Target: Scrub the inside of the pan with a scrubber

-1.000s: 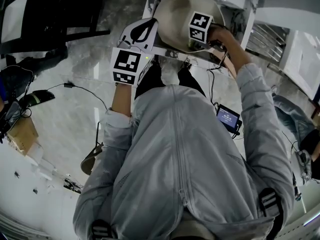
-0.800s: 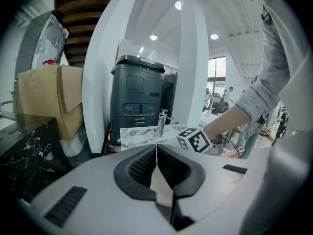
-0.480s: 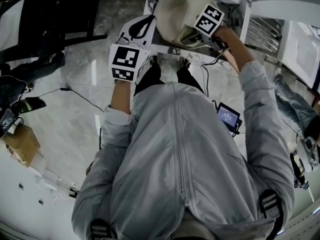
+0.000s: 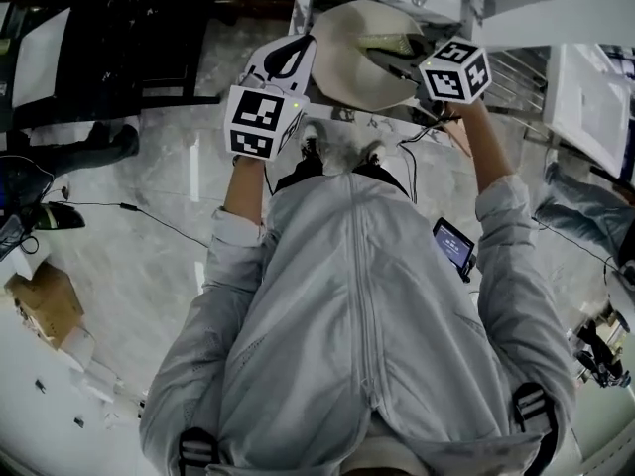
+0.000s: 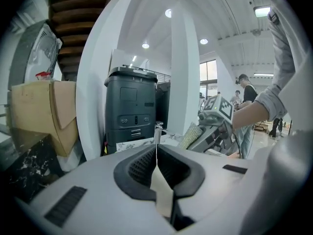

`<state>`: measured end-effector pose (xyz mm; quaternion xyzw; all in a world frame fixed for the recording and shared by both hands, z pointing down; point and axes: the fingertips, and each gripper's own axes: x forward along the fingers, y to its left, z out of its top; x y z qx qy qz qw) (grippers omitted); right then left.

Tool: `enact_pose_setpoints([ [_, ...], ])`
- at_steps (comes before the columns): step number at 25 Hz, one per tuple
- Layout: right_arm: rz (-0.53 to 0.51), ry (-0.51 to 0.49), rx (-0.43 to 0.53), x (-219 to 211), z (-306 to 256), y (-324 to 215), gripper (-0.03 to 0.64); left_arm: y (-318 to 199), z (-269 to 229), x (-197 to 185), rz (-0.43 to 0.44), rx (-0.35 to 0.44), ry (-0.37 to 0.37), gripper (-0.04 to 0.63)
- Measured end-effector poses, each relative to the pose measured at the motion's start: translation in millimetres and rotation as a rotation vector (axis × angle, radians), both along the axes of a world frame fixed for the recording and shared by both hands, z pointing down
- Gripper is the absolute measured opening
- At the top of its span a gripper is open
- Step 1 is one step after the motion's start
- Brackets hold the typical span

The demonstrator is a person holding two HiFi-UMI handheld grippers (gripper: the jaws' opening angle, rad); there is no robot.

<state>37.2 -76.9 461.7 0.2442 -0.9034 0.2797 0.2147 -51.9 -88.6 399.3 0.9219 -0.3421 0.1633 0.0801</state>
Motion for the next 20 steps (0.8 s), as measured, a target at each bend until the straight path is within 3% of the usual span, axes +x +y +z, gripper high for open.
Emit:
enact_pose_setpoints([
  [5, 0.202, 0.041, 0.244, 60, -60, 6, 0.089, 8, -30, 36, 0.011, 0.058, 0.000, 0.023],
  [9, 0.295, 0.114, 0.391, 105, -98, 20, 0.089, 12, -55, 72, 0.045, 0.110, 0.011, 0.025],
  [20, 0.561, 0.203, 0.590, 193, -182, 48, 0.089, 9, -117, 129, 0.110, 0.227, 0.013, 0.023],
])
